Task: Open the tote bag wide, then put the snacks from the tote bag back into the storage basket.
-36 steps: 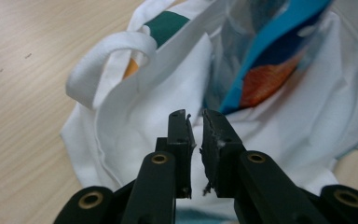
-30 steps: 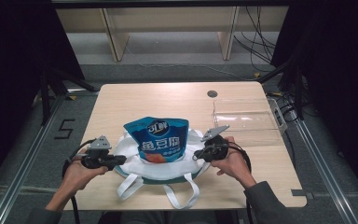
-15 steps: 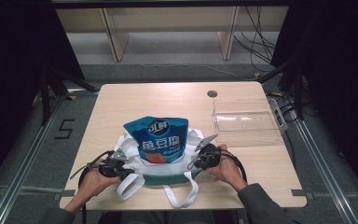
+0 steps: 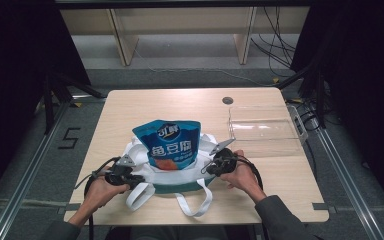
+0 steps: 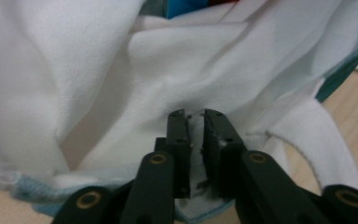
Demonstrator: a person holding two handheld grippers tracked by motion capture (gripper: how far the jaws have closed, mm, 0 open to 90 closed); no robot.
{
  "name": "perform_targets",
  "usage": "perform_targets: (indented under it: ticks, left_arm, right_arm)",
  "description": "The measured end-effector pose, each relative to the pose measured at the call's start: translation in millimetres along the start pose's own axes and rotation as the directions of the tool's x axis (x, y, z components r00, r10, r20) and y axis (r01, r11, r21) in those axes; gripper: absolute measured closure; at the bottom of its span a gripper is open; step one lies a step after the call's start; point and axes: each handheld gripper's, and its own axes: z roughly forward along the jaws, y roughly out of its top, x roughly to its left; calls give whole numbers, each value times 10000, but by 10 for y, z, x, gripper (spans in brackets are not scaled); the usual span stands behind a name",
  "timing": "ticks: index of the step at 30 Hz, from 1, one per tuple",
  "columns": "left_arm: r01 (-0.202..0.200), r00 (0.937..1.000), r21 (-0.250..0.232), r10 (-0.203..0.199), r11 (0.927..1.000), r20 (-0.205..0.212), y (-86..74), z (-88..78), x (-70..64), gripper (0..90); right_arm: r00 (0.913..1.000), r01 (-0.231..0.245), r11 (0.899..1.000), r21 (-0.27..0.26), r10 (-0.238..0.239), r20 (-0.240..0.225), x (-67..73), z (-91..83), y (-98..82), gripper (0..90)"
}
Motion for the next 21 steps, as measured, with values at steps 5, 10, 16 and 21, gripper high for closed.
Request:
perform_targets:
  ticks: [5, 10, 16, 21]
  left_arm:
    - [414, 9988, -707, -393, 9966, 298, 19, -212, -56, 672]
    - [591, 9981, -1296, -567, 9898, 225, 31, -424, -165, 542]
    - [514, 9987, -1668, -503, 9846, 108, -10, -532, -335, 409]
    - [394, 9988, -1563, -435, 9869, -231, -86, -556, -484, 318]
  right_arm:
    - [9997, -124, 9977, -672, 111, -207, 56, -228, 2, 753]
    - [9995, -287, 9912, -1293, 297, 60, 6, -341, -15, 656]
    - [9976, -608, 9902, -1259, 646, 264, 16, -413, 13, 519]
    - [9989, -103, 9948, -1012, 149, 454, 73, -454, 64, 488]
